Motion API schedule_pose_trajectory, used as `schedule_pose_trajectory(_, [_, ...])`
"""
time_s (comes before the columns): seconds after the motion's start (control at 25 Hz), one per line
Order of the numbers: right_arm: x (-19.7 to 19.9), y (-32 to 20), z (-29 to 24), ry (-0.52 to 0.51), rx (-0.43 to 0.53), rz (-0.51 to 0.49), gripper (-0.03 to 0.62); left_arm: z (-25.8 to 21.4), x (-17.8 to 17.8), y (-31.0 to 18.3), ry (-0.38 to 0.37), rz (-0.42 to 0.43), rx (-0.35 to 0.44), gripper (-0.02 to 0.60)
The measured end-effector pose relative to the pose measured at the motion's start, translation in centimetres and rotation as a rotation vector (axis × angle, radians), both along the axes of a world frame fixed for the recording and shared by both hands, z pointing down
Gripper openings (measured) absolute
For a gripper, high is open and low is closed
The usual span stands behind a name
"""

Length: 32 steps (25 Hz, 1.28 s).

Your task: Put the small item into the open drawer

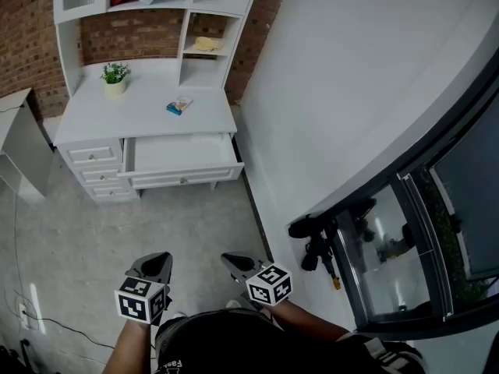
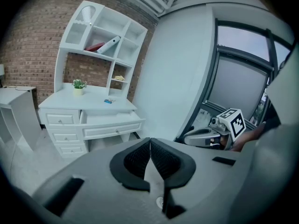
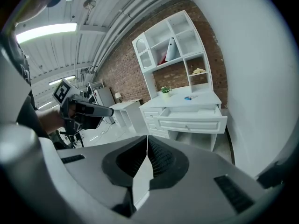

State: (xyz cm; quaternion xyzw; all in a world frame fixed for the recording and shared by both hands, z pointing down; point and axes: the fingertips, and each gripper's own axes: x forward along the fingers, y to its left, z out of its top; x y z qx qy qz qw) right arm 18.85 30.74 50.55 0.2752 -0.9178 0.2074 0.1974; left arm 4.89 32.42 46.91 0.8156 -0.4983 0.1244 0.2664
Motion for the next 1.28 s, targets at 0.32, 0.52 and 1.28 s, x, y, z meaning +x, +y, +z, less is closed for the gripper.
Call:
schedule_pose_trajectory(0.32, [-4.7, 1.2, 0.5, 0.022, -0.006, 0.015, 0.006, 1.2, -5.1, 1.2, 0.011, 0.009, -0.012, 0.018])
schedule_pose_trajectory(0.52, [-6.3, 1.3, 0.4, 0.034, -0.014, 0.049, 0.006, 2.0, -7.2, 1.5, 0.017, 0.026, -0.032, 0.018])
schedule_pose_trajectory(1.28, [-4.7, -11.4, 1.7, -0.023, -0.049, 0.036, 0.006, 3.0, -5.5, -9.4, 0.010, -0.013, -0.073, 0.018])
